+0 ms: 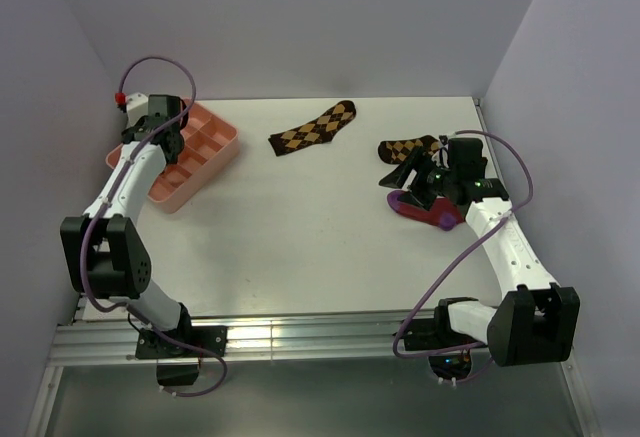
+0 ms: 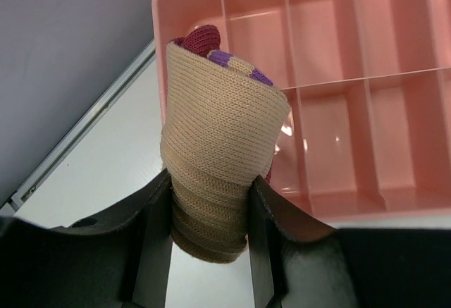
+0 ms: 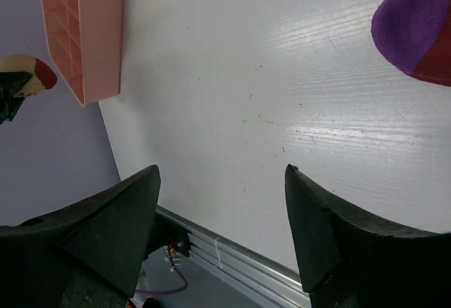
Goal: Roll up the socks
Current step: Place the sock in the storage box.
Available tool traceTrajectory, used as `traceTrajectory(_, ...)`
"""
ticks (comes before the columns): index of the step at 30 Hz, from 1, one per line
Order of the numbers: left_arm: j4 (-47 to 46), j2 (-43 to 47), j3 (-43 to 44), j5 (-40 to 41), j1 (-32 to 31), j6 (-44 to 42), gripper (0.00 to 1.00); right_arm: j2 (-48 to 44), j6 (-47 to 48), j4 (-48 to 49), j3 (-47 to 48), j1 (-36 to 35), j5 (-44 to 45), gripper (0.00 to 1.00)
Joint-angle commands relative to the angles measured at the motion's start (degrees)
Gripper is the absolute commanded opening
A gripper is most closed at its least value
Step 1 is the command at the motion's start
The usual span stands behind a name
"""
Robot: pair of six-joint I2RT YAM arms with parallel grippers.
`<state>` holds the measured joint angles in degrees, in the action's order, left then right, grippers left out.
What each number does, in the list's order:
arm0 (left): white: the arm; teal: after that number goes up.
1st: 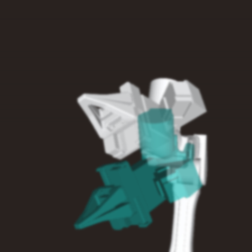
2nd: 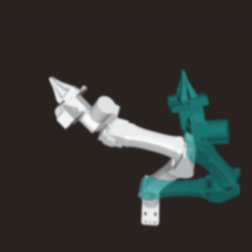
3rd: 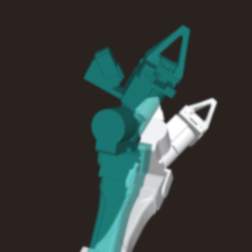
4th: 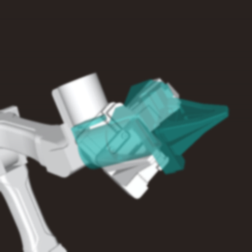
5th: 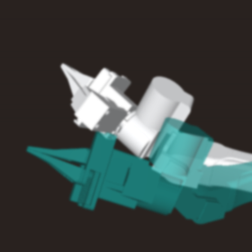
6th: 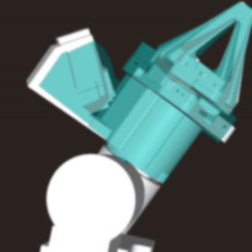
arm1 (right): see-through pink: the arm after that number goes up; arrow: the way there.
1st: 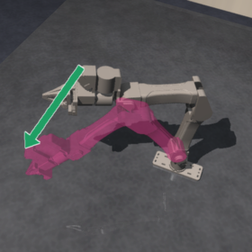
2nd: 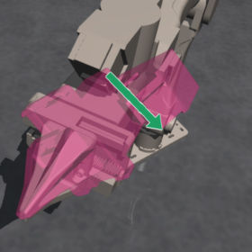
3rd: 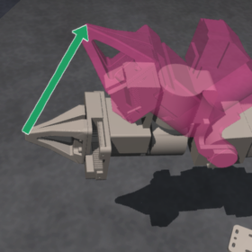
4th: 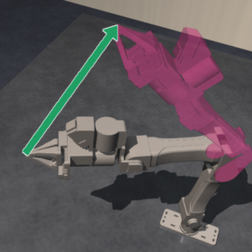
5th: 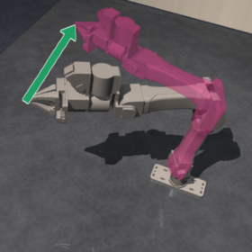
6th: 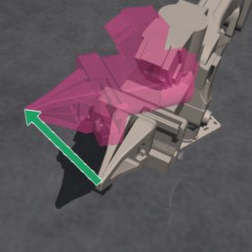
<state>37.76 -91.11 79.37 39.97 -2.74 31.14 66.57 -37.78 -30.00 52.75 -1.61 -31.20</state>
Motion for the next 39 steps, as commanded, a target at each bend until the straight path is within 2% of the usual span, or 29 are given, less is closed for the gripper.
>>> traceTrajectory(1, -1.0, -2.6, -0.5, 1.0, 0.9, 1.8, 0.0, -0.6, 1.0, 2.3, -1.0, 0.3, -1.3, 0.78)
traceTrajectory(6, 0.8, -4.1, -1.0, 2.4, 1.7, 3.1, 0.0, -1.0, 1.3, 2.5, -1.4, 0.3, -1.7, 0.78)
traceTrajectory(13, 1.2, -1.5, -4.5, 2.4, 2.3, 2.7, 0.0, -0.5, 1.2, 3.0, -1.3, 0.3, -2.9, 0.78)
traceTrajectory(20, 0.1, -3.8, -6.0, 3.1, 2.6, 2.9, 0.0, 0.2, 0.7, 4.1, -1.9, 0.4, -4.7, 0.77)
traceTrajectory(27, -1.8, -5.6, -7.2, -1.6, 2.6, 4.5, 0.0, -0.3, 0.8, 4.4, -2.3, 0.4, -4.9, 0.77)
traceTrajectory(39, -7.6, -3.1, -13.4, -12.0, 9.2, 6.8, 0.01, 0.0, 0.9, 4.8, -2.5, 0.4, -5.4, 0.76)
